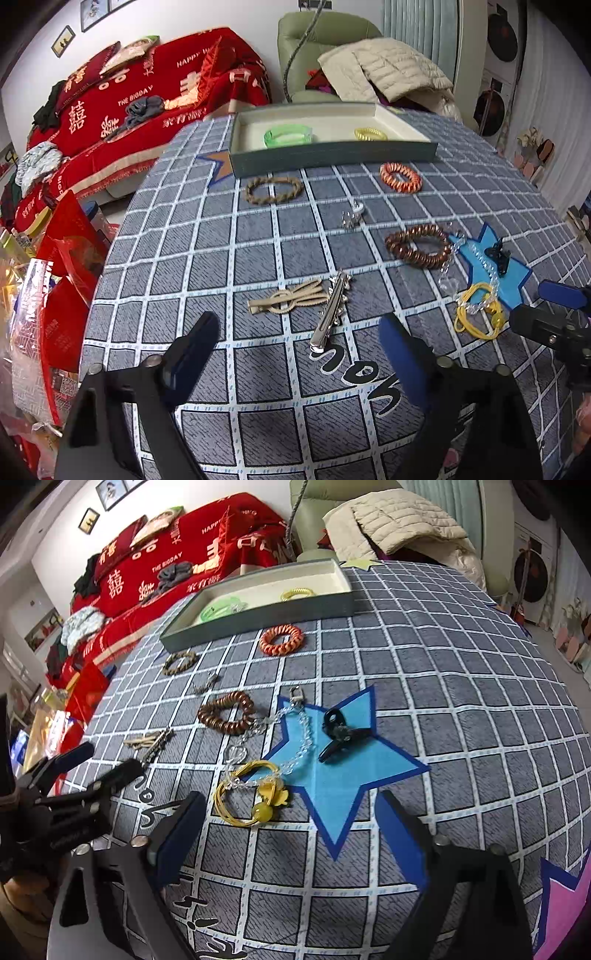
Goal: Organize jewelry
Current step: 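Move both tools back over the scattered jewelry on the tablecloth, then grasp the silver hair clip with the left tool while the right tool grasps the yellow cord bracelet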
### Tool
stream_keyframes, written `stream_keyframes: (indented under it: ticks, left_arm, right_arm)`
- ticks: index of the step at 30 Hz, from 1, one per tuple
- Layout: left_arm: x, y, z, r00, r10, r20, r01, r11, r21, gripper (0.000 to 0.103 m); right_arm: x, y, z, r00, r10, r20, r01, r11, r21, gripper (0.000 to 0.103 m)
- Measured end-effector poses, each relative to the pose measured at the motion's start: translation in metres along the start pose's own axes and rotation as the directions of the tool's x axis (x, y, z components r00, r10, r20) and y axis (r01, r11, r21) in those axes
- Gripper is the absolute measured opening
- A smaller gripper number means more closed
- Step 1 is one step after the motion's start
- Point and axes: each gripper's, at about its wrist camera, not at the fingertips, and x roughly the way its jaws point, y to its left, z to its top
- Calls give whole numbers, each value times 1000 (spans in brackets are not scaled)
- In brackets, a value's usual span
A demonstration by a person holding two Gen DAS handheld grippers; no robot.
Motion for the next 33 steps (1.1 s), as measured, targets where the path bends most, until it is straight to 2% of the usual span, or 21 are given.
stream_keyframes:
  ticks: [2, 3, 6, 8, 12, 14, 16, 17, 19, 20, 21, 24, 33]
  left_arm:
    - [3, 0, -1, 1000, 1, -5, -1, 1000, -1, 100]
    - [5, -1, -1, 1000, 1, -13, -1, 1000, 3, 94]
    - [10, -3, -2, 1000, -3, -29, 4, 1000, 5, 93]
    - [12, -4, -2, 999, -7, -34, 7, 1000, 3, 86]
    - [17, -7, -3, 999, -9, -45, 9, 1000, 3, 85]
    - [17, -9, -3, 999, -29, -44, 29, 1000, 5, 73]
    - [17, -11, -3, 998, -37, -41, 38, 999, 14, 66]
    - [17, -11, -3, 998, -44, -40, 45, 999, 16, 56]
    - [16, -13, -3, 998, -56, -38, 57, 998, 21, 46]
    - [16, -14, -3, 997, -64, -39, 65, 998, 27, 35]
    - [15, -14, -2, 997, -70, -40, 72, 997, 29, 32]
    - [11, -13, -3, 995, -95, -38, 96, 995, 29, 32]
    - [-15, -5, -2, 990, -143, 2, 143, 990, 19, 32]
  right_arm:
    - [6, 3, 0, 1000, -12, -19, 12, 1000, -11, 75]
    - [8, 3, -1, 1000, -17, -26, 17, 1000, -15, 71]
    - [15, 5, -3, 998, -26, -51, 24, 999, -24, 60]
    - [15, 9, -4, 998, -44, -45, 42, 998, -44, 58]
    - [18, 16, -3, 996, -76, -42, 72, 994, -85, 55]
    - [20, 21, -4, 994, -99, -45, 93, 988, -122, 54]
    - [21, 26, -5, 992, -119, -45, 110, 980, -164, 50]
    - [21, 28, -6, 992, -122, -44, 112, 978, -178, 48]
    - [20, 30, -6, 993, -111, -49, 100, 977, -189, 35]
    - [20, 31, -6, 993, -108, -50, 96, 977, -191, 29]
    - [19, 31, -6, 994, -98, -55, 86, 978, -191, 15]
    - [18, 30, -6, 995, -77, -68, 63, 981, -182, 14]
    - [-2, 14, -9, 993, 75, -91, -82, 994, -78, 14]
